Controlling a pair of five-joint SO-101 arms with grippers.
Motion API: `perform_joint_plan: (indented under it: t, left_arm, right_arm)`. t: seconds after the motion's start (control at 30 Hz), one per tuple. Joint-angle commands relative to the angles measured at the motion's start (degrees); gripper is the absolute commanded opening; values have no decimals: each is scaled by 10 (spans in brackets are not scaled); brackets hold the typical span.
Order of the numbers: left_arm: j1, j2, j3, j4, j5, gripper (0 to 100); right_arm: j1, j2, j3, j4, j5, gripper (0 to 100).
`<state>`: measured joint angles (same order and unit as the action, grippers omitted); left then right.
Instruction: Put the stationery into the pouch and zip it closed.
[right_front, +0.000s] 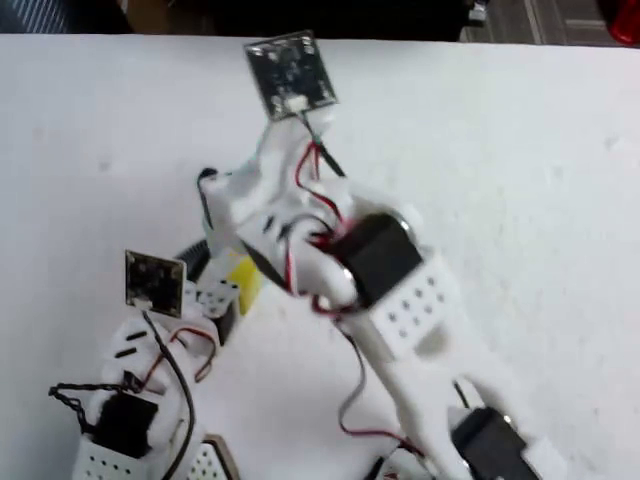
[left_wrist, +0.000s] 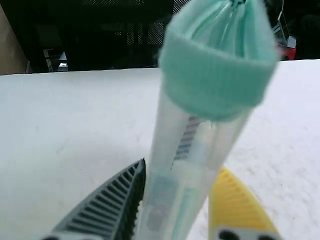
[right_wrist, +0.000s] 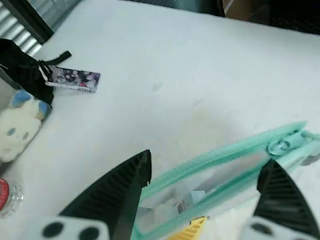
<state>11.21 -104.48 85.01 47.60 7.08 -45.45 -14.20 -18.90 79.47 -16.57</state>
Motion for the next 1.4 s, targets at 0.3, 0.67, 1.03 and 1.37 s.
perform_joint_plan:
  t: [0.3,0.67,1.03,1.37]
  left_arm:
    - [7,-4,-4,-18,-6,199]
    - [30,-4,-105,127,-7,311]
    - [0,-4,-114,121,-4,309]
    - [-85,-4,-51,7,12,242]
  right_arm:
    - [45,163,-125,108,-2,317]
    - [168,218,-181,116,25,48]
    - [213,212,-266,137,508,17]
    - [153,104,-87,194,826,17]
